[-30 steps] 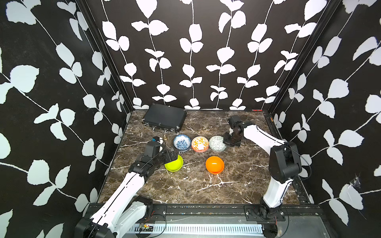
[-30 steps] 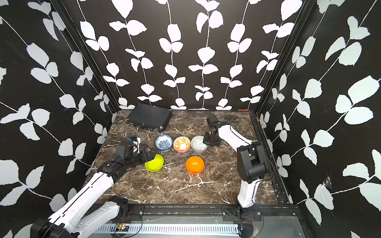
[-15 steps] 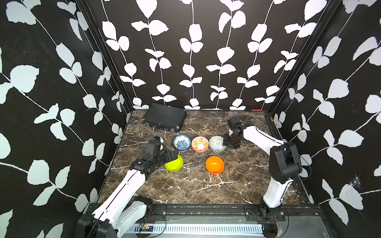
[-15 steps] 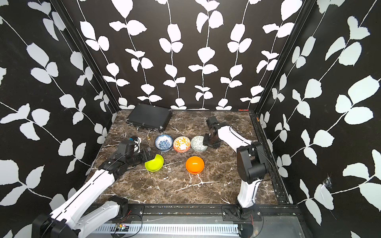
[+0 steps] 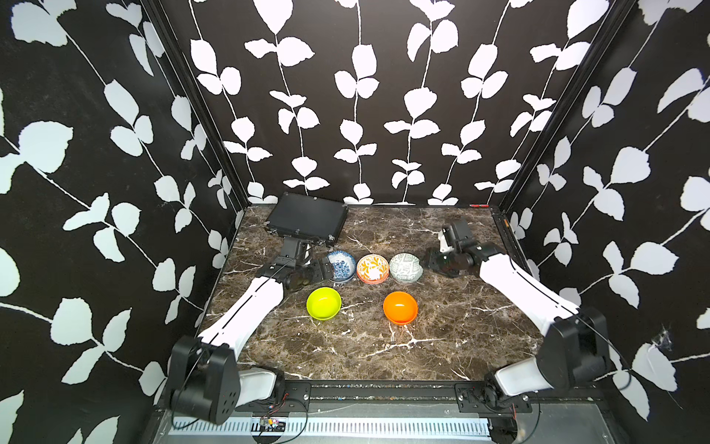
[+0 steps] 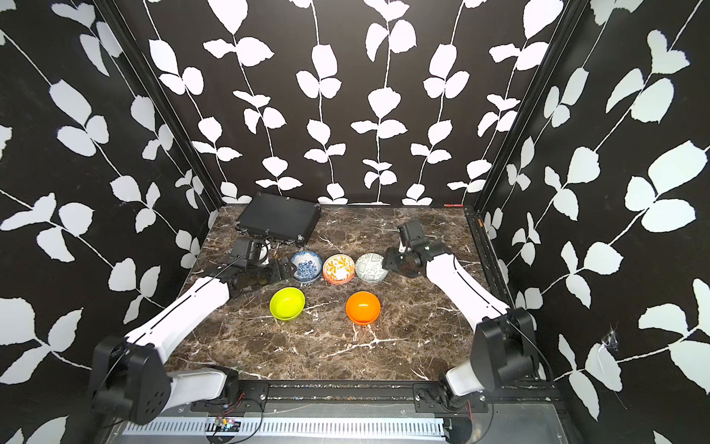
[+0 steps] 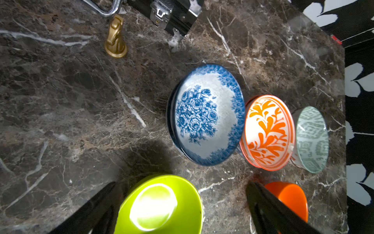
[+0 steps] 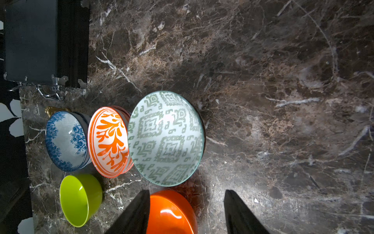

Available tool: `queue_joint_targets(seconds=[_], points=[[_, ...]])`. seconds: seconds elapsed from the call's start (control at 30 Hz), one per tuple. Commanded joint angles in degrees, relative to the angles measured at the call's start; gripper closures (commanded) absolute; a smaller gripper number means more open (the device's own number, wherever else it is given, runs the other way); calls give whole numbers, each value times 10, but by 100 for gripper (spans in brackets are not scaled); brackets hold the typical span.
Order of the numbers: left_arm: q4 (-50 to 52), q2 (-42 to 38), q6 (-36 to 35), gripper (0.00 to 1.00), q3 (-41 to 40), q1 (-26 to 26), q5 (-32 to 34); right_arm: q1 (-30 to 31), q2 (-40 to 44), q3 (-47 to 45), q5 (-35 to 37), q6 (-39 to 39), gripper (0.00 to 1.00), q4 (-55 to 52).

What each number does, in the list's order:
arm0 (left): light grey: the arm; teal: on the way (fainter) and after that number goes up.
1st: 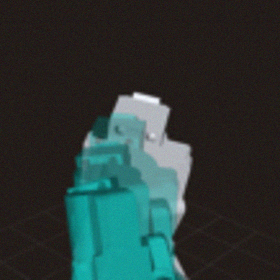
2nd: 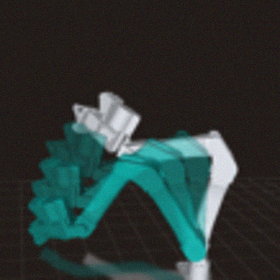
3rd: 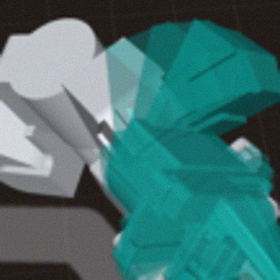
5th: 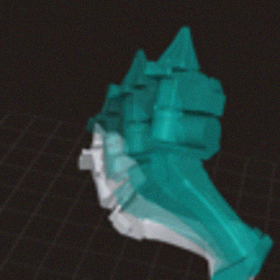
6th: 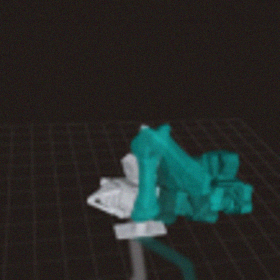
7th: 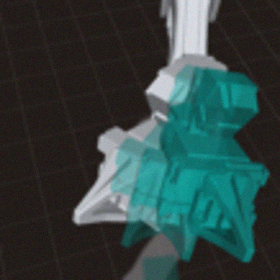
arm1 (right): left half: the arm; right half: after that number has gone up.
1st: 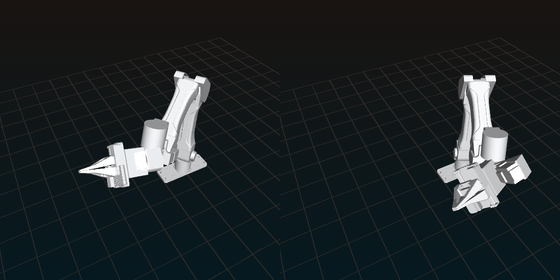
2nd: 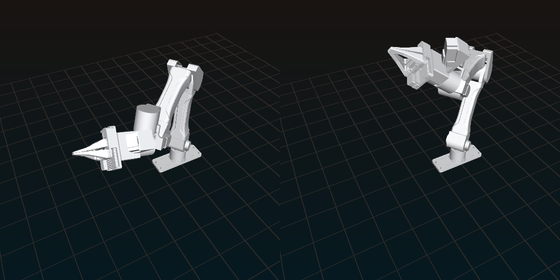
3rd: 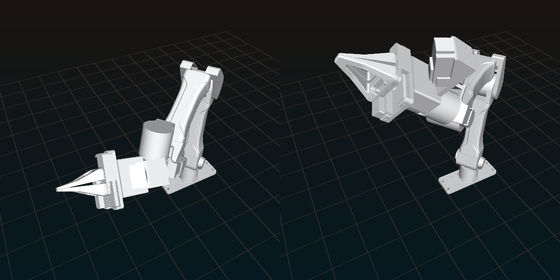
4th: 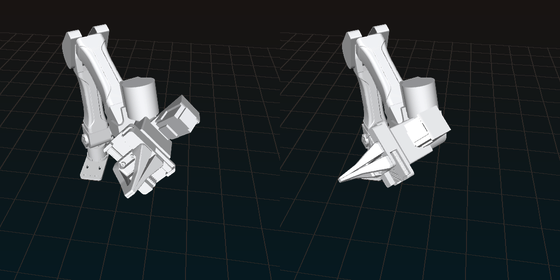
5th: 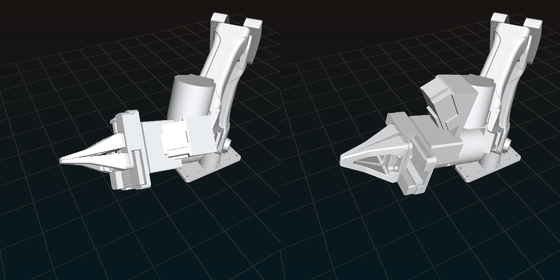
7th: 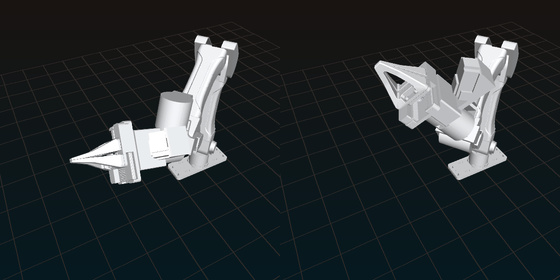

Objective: Stack the bowls
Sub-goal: Adjust the bowl at the center of the board.

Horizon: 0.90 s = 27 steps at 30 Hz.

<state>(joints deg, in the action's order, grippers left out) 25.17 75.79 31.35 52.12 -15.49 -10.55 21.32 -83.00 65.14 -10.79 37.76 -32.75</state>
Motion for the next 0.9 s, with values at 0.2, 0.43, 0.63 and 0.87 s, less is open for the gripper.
queue_joint_targets(seconds=[0.2, 0.43, 0.63, 0.87], points=[[-93, 93, 5, 5, 9, 58, -110, 1, 13, -47, -30, -12, 40, 109], [-123, 131, 19, 5, -1, 76, -137, 2, 3, -53, -39, -14, 41, 124], [-138, 150, 30, 6, -15, 99, -163, 2, 0, -52, -42, -10, 42, 128], [-121, 179, 26, 8, -3, 104, -175, 2, 6, -52, -41, -7, 42, 125]])
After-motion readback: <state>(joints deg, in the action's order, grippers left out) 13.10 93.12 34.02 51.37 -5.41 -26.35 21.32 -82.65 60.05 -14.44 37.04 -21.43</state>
